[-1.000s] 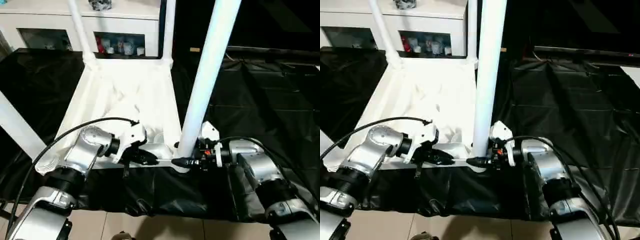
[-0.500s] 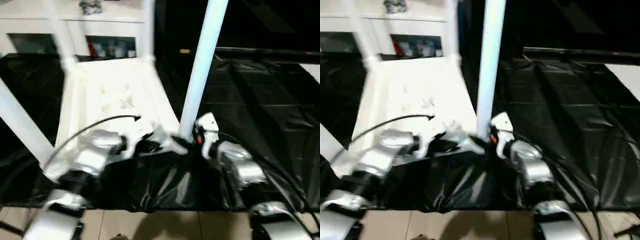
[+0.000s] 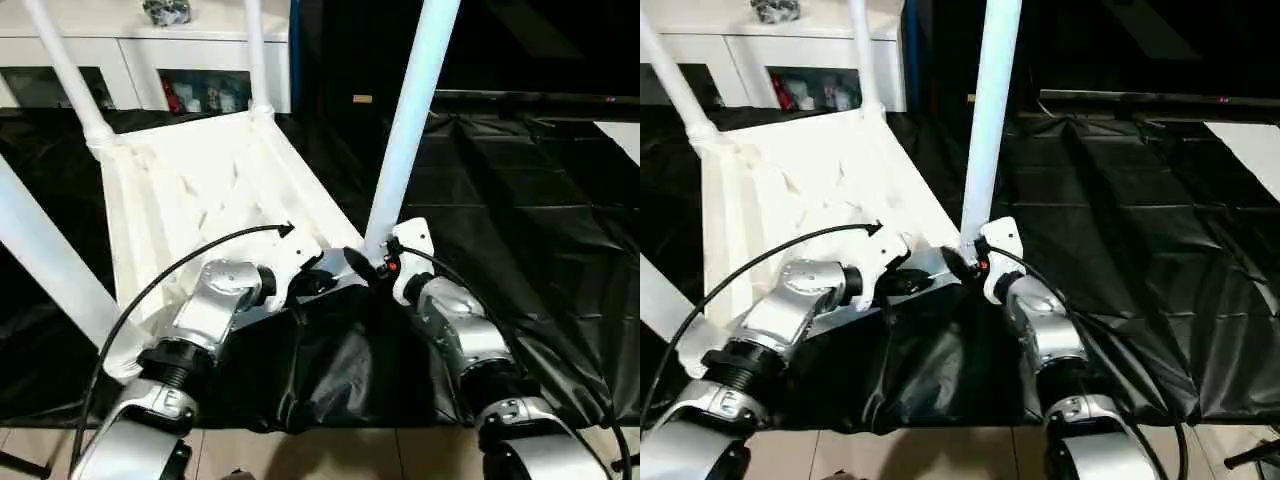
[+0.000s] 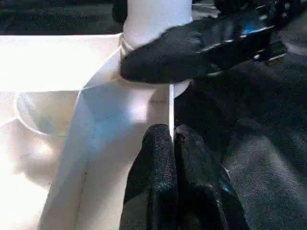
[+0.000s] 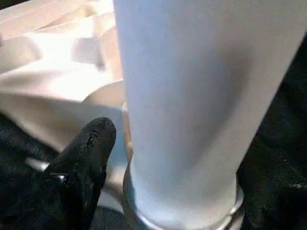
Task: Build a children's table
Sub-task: Rotate leg to tighten
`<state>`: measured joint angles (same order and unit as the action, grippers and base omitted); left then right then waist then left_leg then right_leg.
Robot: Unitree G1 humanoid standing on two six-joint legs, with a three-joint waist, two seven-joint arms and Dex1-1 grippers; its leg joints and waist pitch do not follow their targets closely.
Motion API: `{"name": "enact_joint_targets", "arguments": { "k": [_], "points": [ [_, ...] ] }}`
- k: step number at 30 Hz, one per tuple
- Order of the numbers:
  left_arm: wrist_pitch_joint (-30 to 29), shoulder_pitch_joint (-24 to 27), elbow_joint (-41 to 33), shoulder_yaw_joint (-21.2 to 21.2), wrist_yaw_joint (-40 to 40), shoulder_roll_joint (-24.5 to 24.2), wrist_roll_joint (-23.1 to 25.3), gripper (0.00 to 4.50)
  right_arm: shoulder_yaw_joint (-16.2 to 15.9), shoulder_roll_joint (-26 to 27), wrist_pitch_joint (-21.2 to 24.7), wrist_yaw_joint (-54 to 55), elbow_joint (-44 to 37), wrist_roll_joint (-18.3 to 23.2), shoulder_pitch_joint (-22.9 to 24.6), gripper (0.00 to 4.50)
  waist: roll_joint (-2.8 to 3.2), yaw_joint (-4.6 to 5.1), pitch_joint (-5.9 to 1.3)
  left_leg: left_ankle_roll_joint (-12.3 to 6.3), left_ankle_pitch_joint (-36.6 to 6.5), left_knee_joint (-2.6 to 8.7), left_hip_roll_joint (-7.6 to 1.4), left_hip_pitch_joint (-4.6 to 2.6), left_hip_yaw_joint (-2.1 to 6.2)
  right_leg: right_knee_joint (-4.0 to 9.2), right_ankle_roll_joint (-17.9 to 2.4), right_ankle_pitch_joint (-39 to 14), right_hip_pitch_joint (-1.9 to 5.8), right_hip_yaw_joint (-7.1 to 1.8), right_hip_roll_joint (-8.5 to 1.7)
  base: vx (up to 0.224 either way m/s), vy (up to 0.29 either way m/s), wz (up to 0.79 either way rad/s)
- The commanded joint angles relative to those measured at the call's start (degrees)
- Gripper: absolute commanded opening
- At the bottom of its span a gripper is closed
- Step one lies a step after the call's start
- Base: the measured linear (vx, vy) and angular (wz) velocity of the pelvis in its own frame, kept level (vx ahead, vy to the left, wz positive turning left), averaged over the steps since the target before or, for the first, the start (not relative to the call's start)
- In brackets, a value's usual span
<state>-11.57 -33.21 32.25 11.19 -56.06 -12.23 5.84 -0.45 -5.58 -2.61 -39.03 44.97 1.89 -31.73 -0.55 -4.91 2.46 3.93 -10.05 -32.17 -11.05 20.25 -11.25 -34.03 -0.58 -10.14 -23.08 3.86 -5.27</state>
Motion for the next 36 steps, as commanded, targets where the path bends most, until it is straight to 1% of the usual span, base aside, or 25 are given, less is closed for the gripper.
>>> {"name": "enact_joint_targets", "arguments": {
  "k": [1,2,3,4,5,6,7,9,10,11,12,13,16,17,18,19,21,24,26,27,30,32,34,35,36],
  "points": [
    [2.4,-0.9,-3.5,3.0,-3.2,2.1,-3.1,0.0,-8.1,3.0,0.4,-11.1,-1.6,0.7,1.0,3.69,0.25,-0.3,-3.37,-2.77,-14.0,3.56,-2.13,-0.08,1.09,3.75,-12.4,-9.5,2.8,-2.45,-3.24,0.0,0.0,0.0],
    [2.4,-0.9,-3.5,3.0,-3.3,2.0,-3.1,0.0,-8.2,3.0,0.4,-11.4,-1.7,0.7,1.0,3.69,0.27,-0.39,-3.42,-3.37,-12.6,3.43,-2.14,0.03,0.99,3.45,-13.3,-7.0,2.95,-2.43,-3.19,0.0,0.0,0.0],
    [2.9,-0.7,-3.7,3.1,-4.7,1.4,-3.5,0.0,-8.9,1.9,0.4,-14.7,-2.9,1.3,1.5,3.69,0.25,-0.45,-3.43,-3.64,-11.9,3.36,-2.17,0.0,0.91,3.36,-13.7,-6.1,2.93,-2.41,-3.15,0.0,0.0,0.0],
    [2.9,-0.7,-3.7,3.1,-4.7,1.4,-3.5,0.0,-8.9,1.9,0.4,-14.7,-2.9,1.3,1.5,3.69,0.24,-0.69,-3.48,-4.29,-10.9,3.2,-2.23,0.01,0.84,3.14,-14.3,-4.6,3.05,-2.3,-3.1,0.0,0.0,0.0],
    [3.3,-0.3,-4.4,3.6,-8.7,-0.1,-4.5,0.0,-10.7,-1.0,0.6,-22.4,-5.9,2.3,2.7,3.69,0.25,-0.8,-3.39,-4.64,-10.6,3.21,-2.31,0.06,0.79,3.13,-14.7,-4.4,3.07,-2.22,-3.06,0.0,0.0,0.0],
    [3.5,-0.2,-4.6,3.8,-9.9,-0.6,-4.6,0.0,-11.4,-2.0,0.9,-24.9,-6.8,2.6,3.1,3.69,0.26,-1.04,-3.44,-5.16,-10.5,3.02,-2.41,0.03,0.7,3.03,-14.8,-4.2,3.09,-2.19,-3.05,0.0,0.0,0.0],
    [3.6,-0.2,-4.7,3.9,-10.3,-0.8,-4.7,0.0,-11.6,-2.3,1.0,-25.8,-7.1,2.7,3.2,3.69,0.16,-1.04,-3.27,-5.39,-10.8,3.12,-2.41,0.1,0.67,3.18,-14.7,-4.9,3.04,-2.22,-3.03,0.0,0.0,0.0],
    [4.1,-0.1,-4.5,4.5,-13.0,-2.2,-4.6,0.0,-12.6,-4.3,0.8,-30.6,-8.0,3.0,3.6,3.69,0.33,-1.42,-3.22,-4.96,-12.3,3.19,-2.57,-0.22,0.65,3.39,-14.6,-7.7,2.73,-2.2,-3.14,0.0,0.0,0.0],
    [4.6,-0.1,-4.3,5.0,-14.7,-3.1,-4.4,0.0,-13.4,-5.3,1.5,-33.7,-8.7,3.1,3.8,3.69,0.34,-1.7,-3.11,-4.46,-13.6,3.31,-2.6,-0.29,0.68,3.62,-14.2,-10.3,2.7,-2.24,-3.18,0.0,0.0,0.0],
    [4.6,-0.1,-4.3,5.1,-15.0,-3.2,-4.4,0.0,-13.6,-5.5,1.6,-34.3,-8.8,3.1,3.9,3.69,0.27,-2.04,-3.06,-3.94,-14.6,3.39,-2.76,-0.58,0.64,3.76,-13.9,-11.8,2.46,-2.35,-3.25,0.0,0.0,0.0],
    [4.8,-0.1,-4.2,5.2,-15.7,-3.5,-4.3,0.0,-13.9,-5.9,1.9,-35.5,-9.0,3.2,4.0,3.69,0.37,-2.27,-2.95,-3.3,-15.8,3.47,-2.87,-0.86,0.56,3.94,-13.8,-12.9,2.2,-2.48,-3.3,0.0,0.0,0.0],
    [4.9,-0.1,-4.2,5.3,-16.2,-3.8,-4.3,0.0,-14.3,-6.1,2.2,-36.4,-9.2,3.2,4.1,3.69,0.31,-2.33,-2.89,-2.98,-16.2,3.56,-2.82,-0.72,0.6,3.94,-13.7,-13.6,2.29,-2.46,-3.29,0.0,0.0,0.0],
    [5.1,0.0,-4.3,5.7,-17.6,-4.4,-4.3,0.0,-15.1,-6.6,3.6,-38.4,-10.0,3.3,4.4,3.37,0.25,-2.66,-2.88,-2.02,-16.7,3.8,-2.85,-0.72,0.78,4.02,-12.5,-15.8,2.35,-2.5,-3.41,0.0,0.0,0.0],
    [5.1,0.0,-4.3,5.9,-18.0,-4.7,-4.3,0.0,-15.4,-6.8,4.3,-39.3,-10.5,3.4,4.6,3.31,0.08,-2.83,-2.9,-1.95,-16.3,3.76,-2.79,-0.71,0.75,4.08,-12.1,-16.0,2.36,-2.55,-3.44,0.0,0.0,0.0],
    [5.2,0.1,-4.3,5.9,-18.4,-4.9,-4.3,0.0,-15.8,-7.1,5.0,-40.1,-11.3,3.5,4.9,3.31,0.15,-2.98,-2.97,-1.95,-15.8,3.75,-2.8,-0.7,0.76,3.99,-11.9,-15.6,2.35,-2.58,-3.46,0.0,0.0,0.0],
    [5.2,0.1,-4.3,5.9,-18.5,-5.0,-4.3,0.0,-15.9,-7.2,5.1,-40.3,-11.5,3.5,5.0,3.19,0.03,-3.0,-2.96,-2.0,-15.4,3.74,-2.78,-0.64,0.77,3.95,-11.9,-15.3,2.41,-2.58,-3.43,0.0,0.0,0.0],
    [5.2,0.1,-4.3,5.9,-18.7,-5.1,-4.2,0.0,-16.5,-7.7,5.7,-41.2,-12.2,3.6,5.4,3.09,-0.09,-3.15,-3.13,-2.31,-13.7,3.58,-2.73,-0.46,0.78,3.66,-12.1,-13.5,2.55,-2.52,-3.49,0.0,0.0,0.0],
    [5.5,0.1,-4.0,6.0,-19.3,-5.3,-4.3,0.0,-16.7,-8.0,6.3,-42.6,-12.6,3.7,5.5,2.83,-0.15,-3.16,-3.24,-2.7,-12.5,3.42,-2.69,-0.44,0.71,3.43,-12.7,-11.6,2.51,-2.45,-3.38,0.0,0.0,0.0],
    [5.6,0.2,-3.9,5.8,-19.1,-5.4,-4.3,0.0,-16.5,-8.0,6.5,-43.0,-12.7,3.6,5.5,2.76,-0.11,-3.21,-3.23,-2.86,-12.4,3.37,-2.68,-0.41,0.69,3.38,-12.9,-11.2,2.51,-2.44,-3.39,0.0,0.0,0.0],
    [5.8,0.2,-3.8,5.7,-18.8,-5.3,-4.2,0.0,-16.4,-7.9,6.4,-42.9,-12.7,3.5,5.5,2.69,-0.22,-3.21,-3.21,-2.86,-12.4,3.37,-2.67,-0.4,0.66,3.42,-12.8,-11.4,2.53,-2.44,-3.4,0.0,0.0,0.0],
    [5.7,0.1,-3.4,5.0,-16.7,-4.8,-3.9,0.0,-15.4,-6.8,5.7,-40.2,-11.9,3.1,5.3,2.62,-0.26,-3.25,-3.21,-2.77,-12.4,3.35,-2.64,-0.38,0.68,3.48,-12.5,-12.4,2.59,-2.45,-3.5,0.0,0.0,0.0],
    [5.6,-0.8,-2.0,3.6,-11.5,-3.3,-2.9,0.0,-12.9,-4.2,4.1,-31.4,-9.2,1.8,4.2,2.61,-0.22,-3.17,-3.11,-2.57,-12.5,3.41,-2.63,-0.33,0.7,3.59,-12.3,-13.1,2.48,-2.47,-3.52,0.0,0.0,0.0],
    [4.9,-1.8,-0.6,2.4,-5.8,-1.7,-1.8,0.0,-10.0,-1.3,2.8,-19.7,-4.7,-0.1,2.3,2.61,-0.28,-2.72,-2.85,-1.29,-14.5,3.67,-2.5,-0.49,0.82,4.08,-11.6,-17.0,2.19,-2.53,-3.74,0.0,0.0,0.0],
    [4.9,-1.9,-0.5,2.4,-5.4,-1.6,-1.8,0.0,-9.8,-1.1,2.8,-19.0,-4.4,-0.3,2.2,2.6,-0.24,-2.36,-2.55,-0.01,-17.3,3.89,-2.32,-0.77,1.05,4.73,-10.0,-23.5,1.97,-2.43,-3.88,0.0,0.0,0.0],
    [4.7,-2.2,0.0,2.2,-3.3,-0.9,-1.3,0.0,-8.7,-0.1,2.7,-14.6,-2.8,-0.8,1.5,2.59,-0.35,-2.17,-2.52,0.63,-19.0,4.02,-2.28,-1.01,1.37,5.3,-8.0,-28.5,2.01,-2.29,-4.06,-0.054,-0.009,-0.03]
  ]
}}
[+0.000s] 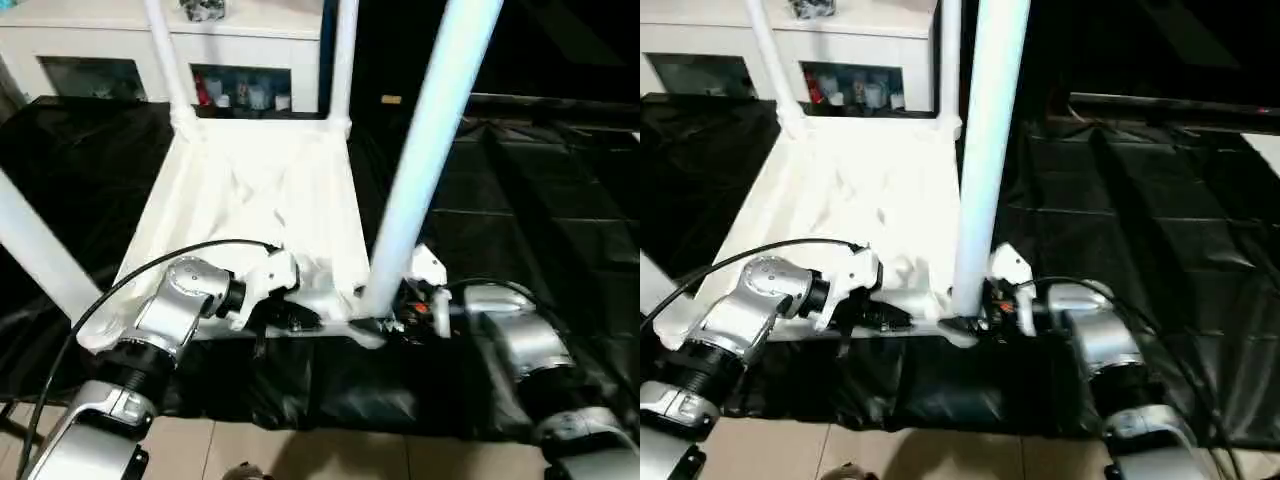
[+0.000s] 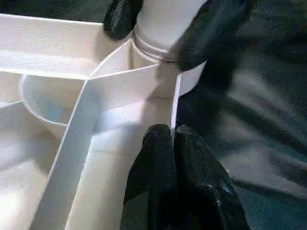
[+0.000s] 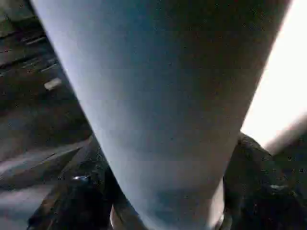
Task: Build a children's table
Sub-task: Rotate leg to tighten
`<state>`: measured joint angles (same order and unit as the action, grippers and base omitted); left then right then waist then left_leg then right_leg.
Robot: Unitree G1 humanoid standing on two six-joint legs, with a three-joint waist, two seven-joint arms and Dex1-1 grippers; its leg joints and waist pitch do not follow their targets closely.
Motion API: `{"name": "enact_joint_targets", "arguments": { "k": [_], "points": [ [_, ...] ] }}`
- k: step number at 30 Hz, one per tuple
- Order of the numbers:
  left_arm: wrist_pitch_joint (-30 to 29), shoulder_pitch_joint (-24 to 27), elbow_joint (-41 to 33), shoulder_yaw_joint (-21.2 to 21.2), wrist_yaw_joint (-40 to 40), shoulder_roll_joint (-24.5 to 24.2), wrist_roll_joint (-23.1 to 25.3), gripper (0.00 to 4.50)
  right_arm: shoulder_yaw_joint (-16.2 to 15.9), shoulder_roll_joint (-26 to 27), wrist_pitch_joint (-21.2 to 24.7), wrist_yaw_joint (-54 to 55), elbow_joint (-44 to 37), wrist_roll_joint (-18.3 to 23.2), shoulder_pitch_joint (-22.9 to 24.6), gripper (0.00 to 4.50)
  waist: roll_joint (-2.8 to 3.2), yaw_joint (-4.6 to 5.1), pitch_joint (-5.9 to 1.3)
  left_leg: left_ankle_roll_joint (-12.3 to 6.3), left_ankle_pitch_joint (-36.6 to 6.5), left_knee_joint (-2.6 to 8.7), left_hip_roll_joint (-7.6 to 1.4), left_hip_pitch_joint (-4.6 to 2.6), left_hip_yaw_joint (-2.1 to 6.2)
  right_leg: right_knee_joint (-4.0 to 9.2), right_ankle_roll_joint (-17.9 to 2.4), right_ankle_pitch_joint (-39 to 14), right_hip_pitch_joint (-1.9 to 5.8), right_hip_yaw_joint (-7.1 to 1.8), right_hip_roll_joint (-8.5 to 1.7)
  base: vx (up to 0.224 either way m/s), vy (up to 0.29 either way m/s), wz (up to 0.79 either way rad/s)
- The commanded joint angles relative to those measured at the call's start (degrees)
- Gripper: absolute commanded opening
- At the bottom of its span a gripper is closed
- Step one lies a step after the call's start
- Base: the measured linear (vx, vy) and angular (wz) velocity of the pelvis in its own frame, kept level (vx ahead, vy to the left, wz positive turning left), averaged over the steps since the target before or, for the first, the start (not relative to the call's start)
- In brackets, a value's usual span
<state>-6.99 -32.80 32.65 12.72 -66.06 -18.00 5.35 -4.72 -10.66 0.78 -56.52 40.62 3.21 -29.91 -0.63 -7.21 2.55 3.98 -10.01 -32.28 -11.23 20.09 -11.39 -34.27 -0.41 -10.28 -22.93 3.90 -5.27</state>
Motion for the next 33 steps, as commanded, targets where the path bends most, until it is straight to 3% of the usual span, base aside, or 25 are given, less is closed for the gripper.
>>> {"name": "enact_joint_targets", "arguments": {
  "k": [1,2,6,8,11,13,16,19,21,28,33],
  "points": [
    [0.1,-2.6,-0.3,0.7,6.9,5.0,-0.8,0.0,-4.3,5.1,-0.7,3.4,1.8,-2.1,-0.4,2.59,-0.21,0.32,-2.64,0.75,-19.4,4.18,-2.16,-0.9,1.56,5.67,-7.6,-29.3,1.74,-2.39,-4.11,0.0,0.0,0.0],
    [-0.8,-2.5,-0.7,0.8,8.4,5.9,-0.5,0.0,-2.9,6.4,-0.7,8.5,3.3,-2.3,-0.9,2.59,-0.28,0.73,-2.61,0.66,-20.0,4.29,-2.13,-0.73,1.74,5.88,-6.7,-30.3,1.81,-2.33,-4.03,0.0,0.0,0.0],
    [-3.2,-1.8,-1.9,1.5,12.7,8.8,0.9,0.0,0.2,9.6,0.3,19.5,5.9,-2.0,-1.7,2.59,-0.29,1.91,-2.71,0.74,-20.3,4.39,-2.1,-0.65,1.79,5.8,-7.1,-28.1,1.59,-2.35,-3.8,0.0,0.0,0.0],
    [-4.8,-1.3,-2.7,1.5,15.9,11.1,1.5,0.0,1.0,11.5,0.5,23.6,6.7,-2.2,-1.5,2.59,0.02,2.06,-2.76,0.25,-20.1,4.37,-2.07,-0.59,1.71,5.72,-7.5,-26.2,1.57,-2.49,-3.65,0.0,0.0,0.0],
    [-6.0,-1.1,-3.2,1.6,18.5,13.5,1.9,0.0,0.7,13.2,-1.1,25.9,7.1,-3.2,-1.0,2.59,-0.02,2.07,-2.95,0.01,-18.9,4.25,-2.0,-0.4,1.49,5.39,-8.9,-21.7,1.71,-2.58,-3.51,0.0,0.0,0.0],
    [-6.1,-0.9,-3.4,2.2,18.7,14.8,1.7,0.0,0.0,14.3,-2.7,24.4,6.3,-3.0,-0.2,3.15,-0.07,1.98,-3.09,-0.65,-17.6,4.11,-1.98,-0.22,1.37,5.1,-9.4,-18.8,1.94,-2.58,-3.43,0.0,0.0,0.0],
    [-5.7,-1.0,-3.5,2.7,17.9,14.8,1.4,0.0,0.2,14.4,-2.5,23.1,5.7,-2.1,-0.1,3.31,0.26,1.91,-3.29,-1.54,-15.7,3.95,-1.87,-0.04,1.27,4.59,-10.6,-14.4,2.26,-2.55,-3.25,0.0,0.0,0.0],
    [-4.3,-0.7,-4.1,3.0,14.9,13.2,0.7,0.0,-0.4,12.7,-2.6,20.8,4.6,-1.8,-0.2,3.74,0.22,1.99,-3.37,-2.04,-14.6,3.88,-1.94,-0.01,1.25,4.31,-11.5,-11.7,2.43,-2.5,-3.17,0.0,0.0,0.0],
    [-3.7,-0.4,-4.7,3.3,12.4,11.9,0.0,0.0,-1.4,11.1,-3.2,16.9,3.6,-1.6,-0.1,3.74,0.42,2.04,-3.33,-2.25,-15.0,3.9,-1.98,-0.05,1.23,4.27,-12.0,-11.3,2.44,-2.5,-3.17,0.0,0.0,0.0],
    [-2.1,0.6,-7.0,4.1,2.7,8.1,-2.5,0.0,-4.9,5.3,-4.1,-0.5,-0.9,0.6,1.5,3.74,0.05,1.9,-3.34,-3.7,-13.4,3.66,-2.17,0.06,1.07,3.93,-13.6,-8.5,2.68,-2.46,-3.2,0.0,0.0,0.0],
    [-1.4,0.6,-7.2,4.9,-2.7,5.4,-3.2,0.0,-8.2,1.0,-1.7,-12.8,-4.9,2.2,2.8,3.74,0.15,0.64,-3.27,-4.48,-13.6,3.47,-2.44,-0.16,0.81,3.81,-14.0,-9.5,2.57,-2.35,-3.08,0.0,0.0,0.0]
  ]
}}
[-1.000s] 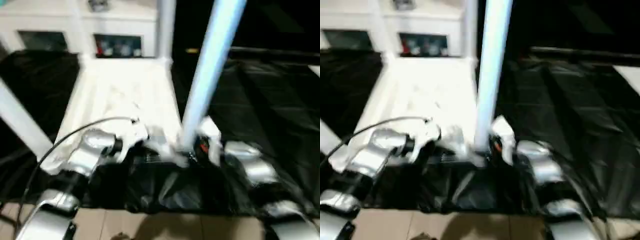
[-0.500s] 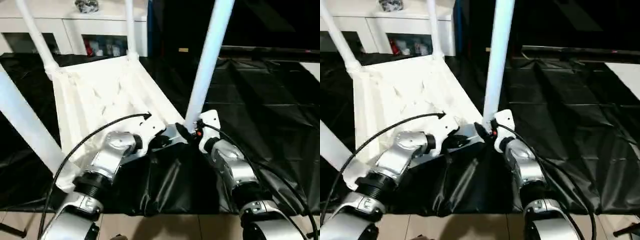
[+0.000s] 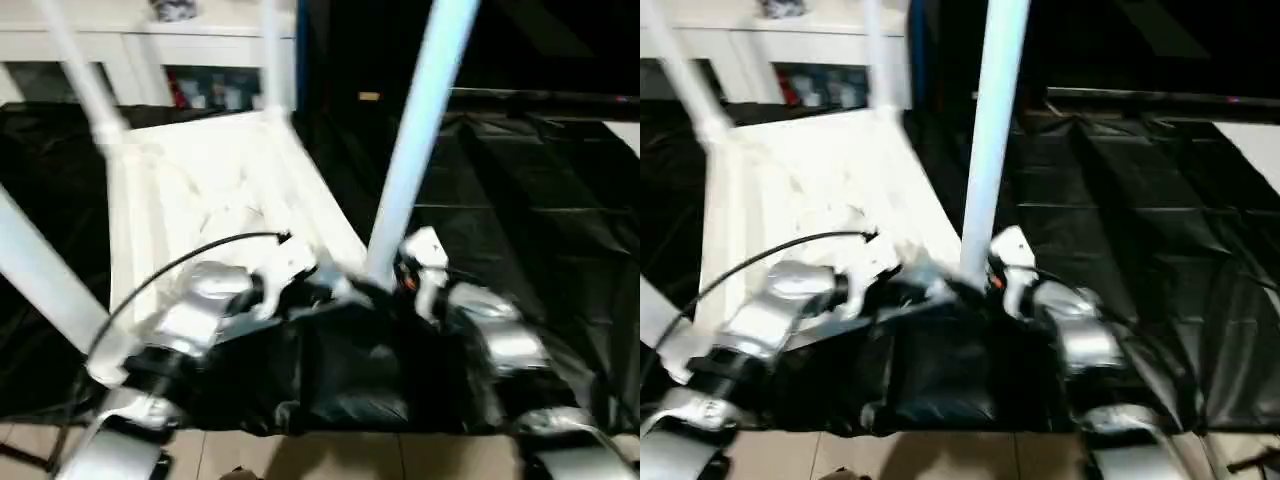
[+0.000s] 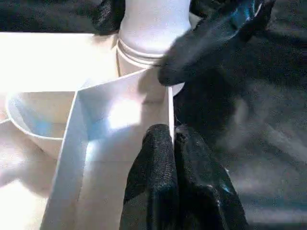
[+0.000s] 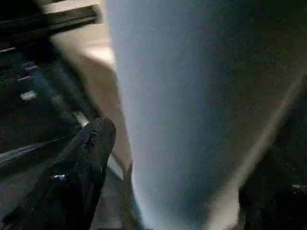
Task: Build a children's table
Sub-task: Rotate leg to tighten
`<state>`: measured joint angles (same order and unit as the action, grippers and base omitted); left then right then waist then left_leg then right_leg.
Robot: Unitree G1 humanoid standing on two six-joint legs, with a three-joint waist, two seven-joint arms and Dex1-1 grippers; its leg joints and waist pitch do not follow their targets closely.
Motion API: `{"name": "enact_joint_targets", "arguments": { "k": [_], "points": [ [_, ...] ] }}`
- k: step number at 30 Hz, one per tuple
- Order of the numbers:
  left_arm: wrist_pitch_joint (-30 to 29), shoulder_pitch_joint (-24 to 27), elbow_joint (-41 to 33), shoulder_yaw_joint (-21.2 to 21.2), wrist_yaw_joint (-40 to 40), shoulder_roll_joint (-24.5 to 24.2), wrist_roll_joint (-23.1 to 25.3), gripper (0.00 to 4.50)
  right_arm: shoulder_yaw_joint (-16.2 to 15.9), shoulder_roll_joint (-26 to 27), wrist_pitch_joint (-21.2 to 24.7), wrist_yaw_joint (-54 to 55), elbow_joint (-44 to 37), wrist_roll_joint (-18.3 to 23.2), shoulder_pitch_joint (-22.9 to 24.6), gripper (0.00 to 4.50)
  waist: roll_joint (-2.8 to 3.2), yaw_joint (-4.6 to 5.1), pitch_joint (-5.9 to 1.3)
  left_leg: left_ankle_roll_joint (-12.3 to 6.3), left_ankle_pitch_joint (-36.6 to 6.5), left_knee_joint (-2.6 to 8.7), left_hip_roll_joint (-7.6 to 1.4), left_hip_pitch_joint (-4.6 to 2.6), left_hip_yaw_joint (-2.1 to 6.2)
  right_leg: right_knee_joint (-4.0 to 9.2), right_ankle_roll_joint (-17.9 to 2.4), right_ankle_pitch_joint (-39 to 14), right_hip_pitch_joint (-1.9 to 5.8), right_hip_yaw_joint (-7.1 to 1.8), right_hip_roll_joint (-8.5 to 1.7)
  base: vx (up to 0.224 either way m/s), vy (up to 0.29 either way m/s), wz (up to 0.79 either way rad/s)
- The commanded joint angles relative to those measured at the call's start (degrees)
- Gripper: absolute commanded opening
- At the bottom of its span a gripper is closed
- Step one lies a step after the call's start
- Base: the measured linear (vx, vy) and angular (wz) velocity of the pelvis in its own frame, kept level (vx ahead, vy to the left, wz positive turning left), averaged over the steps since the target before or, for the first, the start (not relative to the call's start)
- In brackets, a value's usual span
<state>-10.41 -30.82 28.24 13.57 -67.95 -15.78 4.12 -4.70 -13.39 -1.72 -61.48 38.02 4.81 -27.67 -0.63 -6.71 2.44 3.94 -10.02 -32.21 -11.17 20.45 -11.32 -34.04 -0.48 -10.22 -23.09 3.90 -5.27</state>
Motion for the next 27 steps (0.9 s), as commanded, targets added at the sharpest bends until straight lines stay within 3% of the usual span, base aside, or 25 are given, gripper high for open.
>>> {"name": "enact_joint_targets", "arguments": {
  "k": [1,7,19,27],
  "points": [
    [2.0,-1.6,-2.6,4.1,-2.3,2.5,-2.1,0.0,-8.9,2.8,1.7,-11.1,-3.2,0.9,0.7,3.74,0.21,-0.04,-3.04,-4.26,-14.3,3.44,-2.58,-0.63,0.66,3.77,-13.9,-10.4,2.54,-2.45,-3.17,0.0,0.0,0.0],
    [2.2,-2.1,-2.0,4.3,-5.9,0.5,-2.3,0.0,-11.2,1.0,5.0,-17.4,-5.1,1.3,1.1,3.41,0.15,-0.75,-2.86,-2.4,-16.4,3.82,-2.63,-0.75,0.92,4.2,-12.1,-16.4,2.43,-2.57,-3.42,0.0,0.0,0.0],
    [3.0,-2.3,-1.0,3.2,-7.1,-0.7,-2.1,0.0,-11.8,0.2,7.0,-19.9,-6.7,1.3,1.6,2.56,-0.16,-1.37,-3.11,-2.48,-13.6,3.63,-2.56,-0.59,0.9,3.73,-12.3,-13.7,2.51,-2.5,-3.48,0.0,0.0,0.0],
    [2.7,-1.4,-1.4,1.4,-4.1,-0.4,-2.4,0.0,-9.9,1.7,6.9,-16.2,-6.6,1.6,1.5,2.5,0.17,-1.39,-3.14,-1.99,-14.4,3.66,-2.52,-0.69,0.93,3.87,-12.0,-14.4,2.51,-2.49,-3.44,0.0,0.0,0.0]
  ]
}}
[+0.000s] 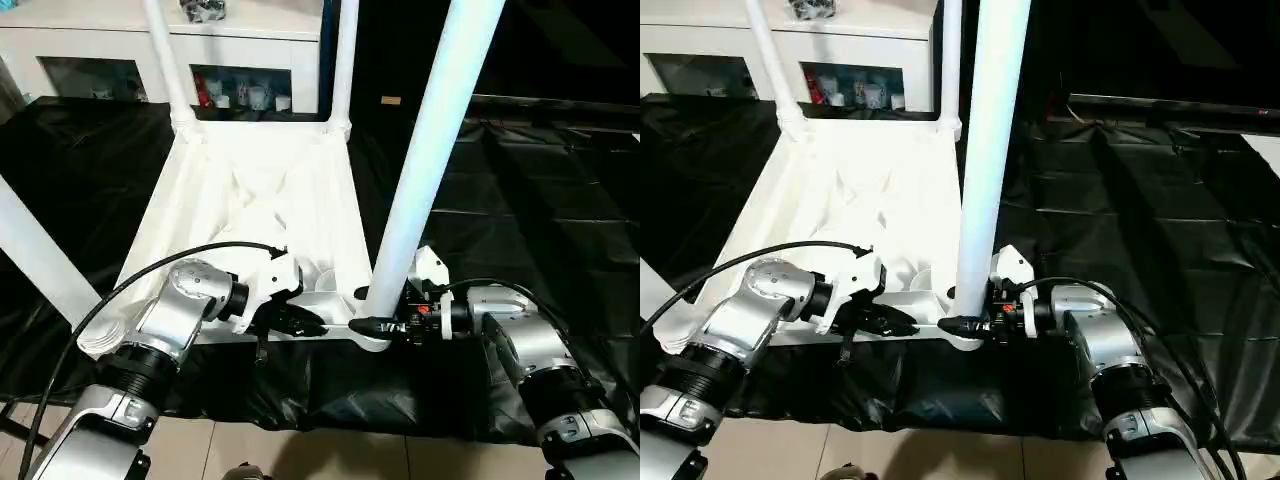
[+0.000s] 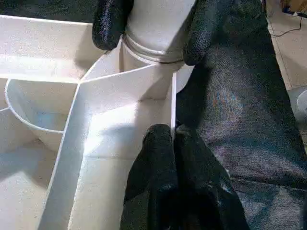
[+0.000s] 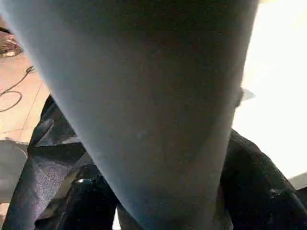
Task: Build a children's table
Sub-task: Rotate leg to tighten
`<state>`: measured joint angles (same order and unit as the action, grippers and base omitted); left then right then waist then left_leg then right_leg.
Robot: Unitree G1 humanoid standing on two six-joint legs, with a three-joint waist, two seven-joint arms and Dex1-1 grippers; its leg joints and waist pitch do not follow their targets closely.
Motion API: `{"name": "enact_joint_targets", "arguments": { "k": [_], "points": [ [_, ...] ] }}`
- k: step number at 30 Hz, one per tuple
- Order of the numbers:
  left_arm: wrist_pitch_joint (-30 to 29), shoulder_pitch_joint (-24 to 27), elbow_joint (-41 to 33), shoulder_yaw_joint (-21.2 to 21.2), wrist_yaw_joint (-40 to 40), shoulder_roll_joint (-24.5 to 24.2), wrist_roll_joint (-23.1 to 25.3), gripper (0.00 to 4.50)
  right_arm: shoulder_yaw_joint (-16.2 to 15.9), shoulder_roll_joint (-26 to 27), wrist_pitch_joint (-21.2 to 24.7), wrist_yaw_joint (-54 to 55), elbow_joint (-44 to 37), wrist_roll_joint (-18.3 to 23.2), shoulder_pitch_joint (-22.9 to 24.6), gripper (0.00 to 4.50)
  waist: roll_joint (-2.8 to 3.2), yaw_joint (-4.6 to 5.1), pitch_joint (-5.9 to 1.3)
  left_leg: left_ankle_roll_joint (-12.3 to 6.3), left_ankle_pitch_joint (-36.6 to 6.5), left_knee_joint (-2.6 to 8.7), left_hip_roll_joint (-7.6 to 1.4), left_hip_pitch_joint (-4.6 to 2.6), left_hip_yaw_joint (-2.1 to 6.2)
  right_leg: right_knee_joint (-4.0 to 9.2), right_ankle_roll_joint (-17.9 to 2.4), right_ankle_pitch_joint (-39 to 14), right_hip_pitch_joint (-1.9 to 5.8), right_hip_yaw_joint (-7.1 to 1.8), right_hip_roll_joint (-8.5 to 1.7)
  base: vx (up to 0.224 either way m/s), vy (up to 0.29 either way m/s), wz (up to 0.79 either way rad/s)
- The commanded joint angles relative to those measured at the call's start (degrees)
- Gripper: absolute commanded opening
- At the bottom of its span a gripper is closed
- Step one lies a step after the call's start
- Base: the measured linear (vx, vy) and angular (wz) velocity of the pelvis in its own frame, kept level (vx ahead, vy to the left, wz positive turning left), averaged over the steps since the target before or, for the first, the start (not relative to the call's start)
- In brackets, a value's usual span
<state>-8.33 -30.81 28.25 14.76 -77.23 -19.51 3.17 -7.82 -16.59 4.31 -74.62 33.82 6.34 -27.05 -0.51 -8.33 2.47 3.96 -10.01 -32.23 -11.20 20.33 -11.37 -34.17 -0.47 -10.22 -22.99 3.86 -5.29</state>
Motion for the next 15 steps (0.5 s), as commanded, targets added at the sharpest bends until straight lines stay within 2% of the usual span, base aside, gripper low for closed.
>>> {"name": "enact_joint_targets", "arguments": {
  "k": [1,3,4,5,6,7,8,9,10,13,14,15],
  "points": [
    [0.8,-1.5,-1.0,-0.4,7.2,3.7,-1.2,0.0,-5.7,5.8,0.2,0.5,-1.2,-0.5,0.5,2.5,0.3,0.23,-3.17,-1.93,-14.4,3.69,-2.49,-0.56,1.0,3.98,-12.1,-14.3,2.38,-2.47,-3.43,0.0,0.0,0.0],
    [0.7,-1.8,0.0,-1.6,11.4,4.8,-0.5,0.0,-3.3,7.7,-1.8,8.4,1.9,-2.0,-0.5,2.5,0.01,0.54,-3.02,-1.13,-15.7,3.83,-2.45,-0.64,0.99,4.26,-11.6,-16.4,2.15,-2.5,-3.5,0.0,0.0,0.0],
    [0.7,-1.8,0.0,-1.6,11.4,4.8,-0.5,0.0,-3.3,7.7,-1.8,8.4,1.9,-2.0,-0.5,2.49,0.05,0.69,-2.95,-0.76,-16.0,3.89,-2.35,-0.64,1.1,4.36,-11.4,-17.4,2.12,-2.51,-3.61,0.0,0.0,0.0],
    [0.1,-2.3,1.0,-2.3,16.2,6.2,0.7,0.0,-0.4,10.1,-1.9,18.5,5.8,-3.0,-1.9,2.49,-0.04,0.76,-2.89,-0.35,-16.9,4.03,-2.3,-0.68,1.27,4.69,-10.4,-20.5,2.24,-2.41,-3.7,0.0,0.0,0.0],
    [-0.5,-2.5,1.3,-2.5,18.4,7.2,1.2,0.0,0.9,11.3,-1.7,23.2,7.4,-3.3,-2.4,2.49,0.08,1.22,-2.63,0.53,-18.1,4.2,-2.27,-0.78,1.38,4.97,-9.7,-23.2,1.88,-2.48,-3.78,0.0,0.0,0.0],
    [-0.7,-2.6,1.4,-2.6,19.2,7.6,1.3,0.0,1.4,11.8,-1.6,25.1,8.0,-3.4,-2.6,2.49,-0.69,1.64,-2.7,0.86,-18.4,4.27,-2.22,-0.67,1.5,5.01,-9.2,-24.7,2.05,-2.37,-3.85,0.0,0.0,0.0],
    [-1.7,-2.8,1.3,-2.8,22.4,9.5,1.8,0.0,2.8,13.6,-1.2,30.9,9.6,-3.6,-3.1,2.46,-0.38,1.86,-2.74,1.25,-18.6,4.3,-2.13,-0.79,1.74,5.28,-7.8,-27.2,2.08,-2.26,-3.94,0.0,0.0,0.0],
    [-1.7,-2.8,1.3,-2.8,22.4,9.5,1.8,0.0,2.8,13.6,-1.2,30.9,9.6,-3.6,-3.1,2.4,-0.54,2.42,-2.69,0.9,-18.2,4.34,-2.14,-0.63,1.72,5.36,-7.5,-27.0,2.02,-2.37,-3.89,0.0,0.0,0.0],
    [-2.6,-2.8,0.9,-2.7,24.2,11.2,2.0,0.0,3.4,15.1,-0.6,33.4,10.1,-3.3,-3.2,2.4,-0.81,2.52,-2.7,0.61,-18.3,4.34,-2.12,-0.55,1.71,5.42,-7.3,-27.1,2.05,-2.32,-3.8,0.0,0.0,0.0],
    [-3.2,-2.8,0.9,-2.3,26.9,13.4,2.4,0.0,3.8,16.9,-0.7,37.3,11.2,-3.8,-3.6,2.4,-0.97,2.99,-2.84,-0.43,-17.2,4.17,-2.12,-0.42,1.48,5.25,-7.9,-23.4,1.89,-2.52,-3.6,0.0,0.0,0.0],
    [-3.5,-2.6,0.9,-1.3,28.8,15.4,3.1,0.0,3.6,18.6,-2.1,40.0,12.2,-4.7,-3.8,2.4,-1.05,3.0,-2.88,-0.81,-16.8,4.13,-2.02,-0.38,1.44,5.16,-8.1,-22.3,1.96,-2.48,-3.53,0.0,0.0,0.0],
    [-3.5,-2.6,0.9,-1.3,28.9,15.5,3.2,0.0,3.6,18.7,-2.3,40.2,12.4,-4.8,-3.8,2.4,-0.92,2.96,-2.93,-0.89,-16.2,4.05,-2.01,-0.41,1.33,5.15,-8.4,-21.3,1.92,-2.55,-3.56,0.0,0.0,0.0]
  ]
}}
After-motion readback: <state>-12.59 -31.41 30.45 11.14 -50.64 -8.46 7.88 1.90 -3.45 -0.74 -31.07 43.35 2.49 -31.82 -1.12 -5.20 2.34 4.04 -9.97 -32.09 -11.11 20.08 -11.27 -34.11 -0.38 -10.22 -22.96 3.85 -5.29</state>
